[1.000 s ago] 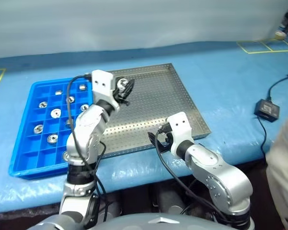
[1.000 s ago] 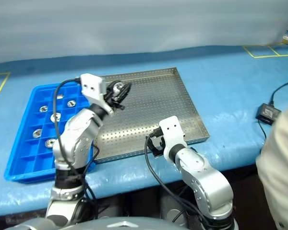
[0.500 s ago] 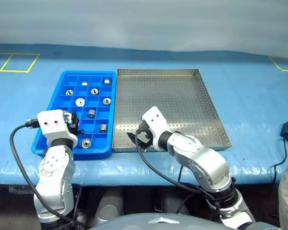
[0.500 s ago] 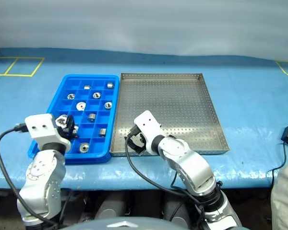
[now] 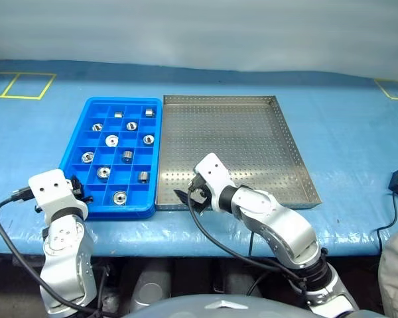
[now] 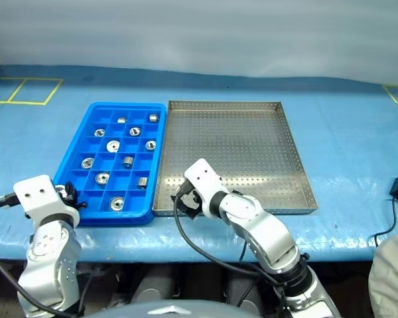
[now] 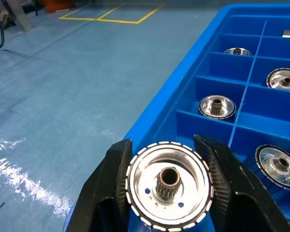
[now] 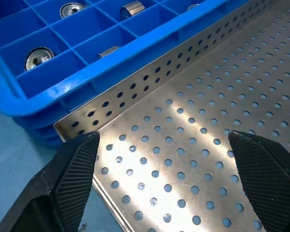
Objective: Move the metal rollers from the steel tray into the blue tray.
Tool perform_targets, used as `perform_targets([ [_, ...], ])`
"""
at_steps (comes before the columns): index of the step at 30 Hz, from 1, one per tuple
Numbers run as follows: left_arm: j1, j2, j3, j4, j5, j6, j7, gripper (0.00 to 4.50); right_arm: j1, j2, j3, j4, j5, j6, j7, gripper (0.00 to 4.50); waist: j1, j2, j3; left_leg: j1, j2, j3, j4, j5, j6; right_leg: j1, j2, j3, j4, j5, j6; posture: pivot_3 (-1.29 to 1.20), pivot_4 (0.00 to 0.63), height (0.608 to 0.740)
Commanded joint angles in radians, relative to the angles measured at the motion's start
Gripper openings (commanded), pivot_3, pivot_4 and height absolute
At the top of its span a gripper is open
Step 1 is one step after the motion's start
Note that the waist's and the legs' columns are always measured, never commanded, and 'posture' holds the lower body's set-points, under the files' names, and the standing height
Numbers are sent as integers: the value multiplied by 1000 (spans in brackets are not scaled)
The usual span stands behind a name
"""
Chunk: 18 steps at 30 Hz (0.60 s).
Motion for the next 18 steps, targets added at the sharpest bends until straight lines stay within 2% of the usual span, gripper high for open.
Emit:
perform_targets([
  [1, 0, -8, 0, -16, 7, 10, 10, 1718, 17, 2, 2, -74, 65, -87, 84, 4500, -3, 0, 0, 0, 0, 0, 0, 0, 0, 0, 0, 0, 0, 0, 0, 240, 150, 740],
  [9, -40, -1, -4, -18, -17, -15, -13, 4407, 27, -19, 7, -71, 54, -107, 85, 4500, -5, -1, 0, 0, 0, 0, 1, 0, 0, 0, 0, 0, 0, 0, 0, 214, 150, 740],
  [12, -91, 19, -23, -31, -42, -50, -50, 4476, 34, -24, 3, -77, 50, -106, 75, 4500, -6, -1, 0, 0, 0, 0, 1, 0, 0, 0, 0, 0, 0, 0, -1, 191, 150, 740],
  [18, -140, 96, -134, -54, -188, -149, -275, 4476, 60, -32, -24, -98, 47, -110, 47, 4500, -14, -1, 0, -1, 0, 1, 1, 0, 1, 0, -1, 0, 0, 0, -1, 133, 150, 740],
])
